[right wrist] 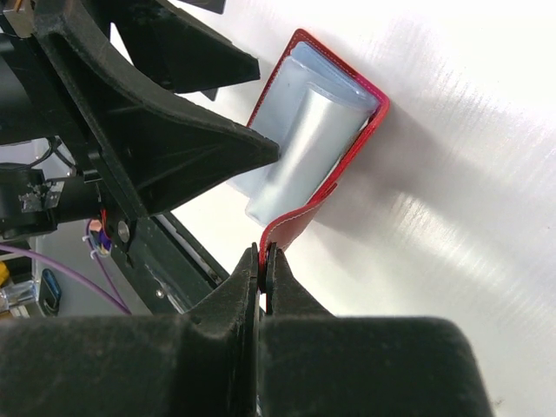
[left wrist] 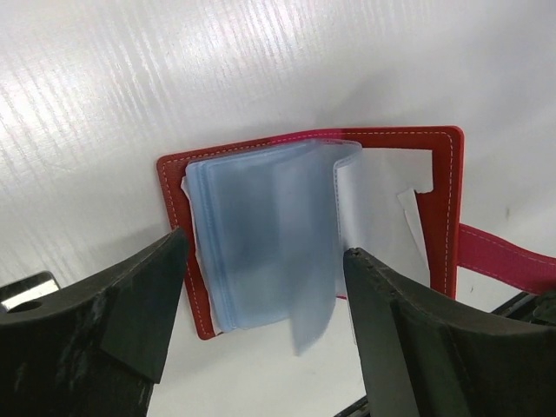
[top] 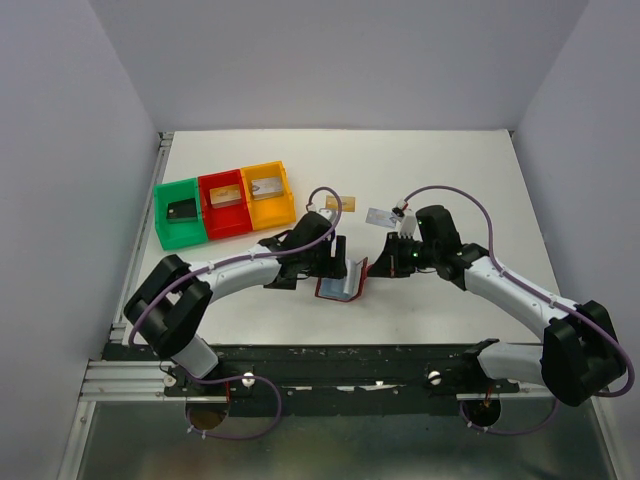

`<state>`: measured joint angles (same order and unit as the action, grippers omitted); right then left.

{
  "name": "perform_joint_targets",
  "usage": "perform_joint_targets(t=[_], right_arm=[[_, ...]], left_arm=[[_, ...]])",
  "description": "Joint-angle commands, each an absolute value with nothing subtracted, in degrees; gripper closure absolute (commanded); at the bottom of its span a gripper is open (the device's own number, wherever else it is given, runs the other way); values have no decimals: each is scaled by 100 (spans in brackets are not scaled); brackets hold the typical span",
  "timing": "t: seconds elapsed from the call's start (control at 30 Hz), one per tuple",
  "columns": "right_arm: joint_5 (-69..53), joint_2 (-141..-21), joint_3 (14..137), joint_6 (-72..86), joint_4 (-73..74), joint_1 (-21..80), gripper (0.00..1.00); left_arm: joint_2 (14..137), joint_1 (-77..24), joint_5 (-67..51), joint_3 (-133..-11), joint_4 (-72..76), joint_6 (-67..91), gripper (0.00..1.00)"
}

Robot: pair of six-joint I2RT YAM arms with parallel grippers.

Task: Take the credit cards out of the card holder
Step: Remove the credit card from the card holder.

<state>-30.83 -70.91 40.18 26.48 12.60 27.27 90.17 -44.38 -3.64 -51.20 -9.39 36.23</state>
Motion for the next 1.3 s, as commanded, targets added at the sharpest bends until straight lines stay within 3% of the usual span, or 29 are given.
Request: perform_joint_targets(t=[0.0, 0.47, 0.8, 1.27], right_arm=[[-2936, -7084, 4061, 2540, 1327, 2725, 100], [-2312, -7058, 3876, 2707, 1450, 2725, 100], [-1960, -7400, 3674, 2883, 1477, 2716, 100], [-1837, -7831, 3489, 2979, 1319, 2698, 100]], left_arm=[[8815, -4447, -53, -5247, -1187, 3463, 16], [8438, -4447, -183, -4975, -889, 3498, 13], [8156, -4395, -395, -4852, -747, 3656, 1], [8314, -4113, -676, -4482, -510, 3903, 2]])
